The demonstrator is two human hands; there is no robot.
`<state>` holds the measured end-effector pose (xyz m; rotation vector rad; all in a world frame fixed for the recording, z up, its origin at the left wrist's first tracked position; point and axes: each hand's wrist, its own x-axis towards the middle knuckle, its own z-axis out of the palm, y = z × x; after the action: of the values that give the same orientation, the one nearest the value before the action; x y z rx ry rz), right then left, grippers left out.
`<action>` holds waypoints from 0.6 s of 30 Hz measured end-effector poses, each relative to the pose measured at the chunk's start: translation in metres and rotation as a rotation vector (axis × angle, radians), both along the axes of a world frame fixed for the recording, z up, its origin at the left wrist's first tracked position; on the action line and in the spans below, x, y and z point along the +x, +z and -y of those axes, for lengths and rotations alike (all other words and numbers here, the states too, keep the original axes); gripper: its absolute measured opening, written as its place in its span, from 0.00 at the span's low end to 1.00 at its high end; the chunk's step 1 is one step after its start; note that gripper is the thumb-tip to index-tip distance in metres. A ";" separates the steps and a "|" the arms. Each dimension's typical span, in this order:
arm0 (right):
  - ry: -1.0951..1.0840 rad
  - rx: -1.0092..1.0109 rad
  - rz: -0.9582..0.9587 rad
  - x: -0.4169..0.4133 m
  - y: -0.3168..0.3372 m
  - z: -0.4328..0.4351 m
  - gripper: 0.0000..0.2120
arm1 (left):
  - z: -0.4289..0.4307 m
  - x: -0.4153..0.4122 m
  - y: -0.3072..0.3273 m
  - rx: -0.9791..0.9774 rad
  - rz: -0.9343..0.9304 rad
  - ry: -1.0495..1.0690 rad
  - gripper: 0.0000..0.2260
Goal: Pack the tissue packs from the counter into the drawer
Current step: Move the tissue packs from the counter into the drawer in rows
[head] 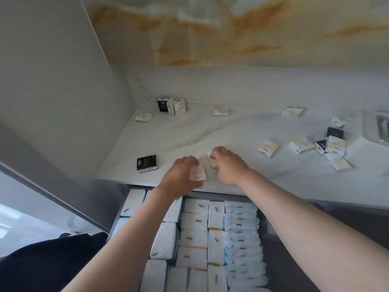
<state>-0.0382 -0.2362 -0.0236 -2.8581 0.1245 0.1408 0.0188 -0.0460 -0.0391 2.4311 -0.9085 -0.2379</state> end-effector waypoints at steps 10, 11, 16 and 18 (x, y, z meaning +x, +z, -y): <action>-0.172 -0.070 0.021 -0.055 0.008 -0.009 0.24 | -0.006 -0.029 0.013 0.171 0.204 -0.097 0.14; -0.219 -0.058 0.028 -0.062 0.008 -0.010 0.24 | -0.004 -0.031 0.014 0.169 0.201 -0.125 0.14; -0.220 0.031 0.013 -0.090 0.011 -0.011 0.23 | -0.006 -0.039 0.014 0.084 0.119 -0.094 0.12; -0.082 0.048 -0.024 -0.099 0.010 -0.014 0.21 | -0.018 -0.045 0.011 -0.005 0.098 -0.080 0.14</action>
<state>-0.1369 -0.2219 -0.0131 -2.7986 0.2398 0.1590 -0.0264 -0.0284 -0.0283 2.4224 -1.0488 -0.1458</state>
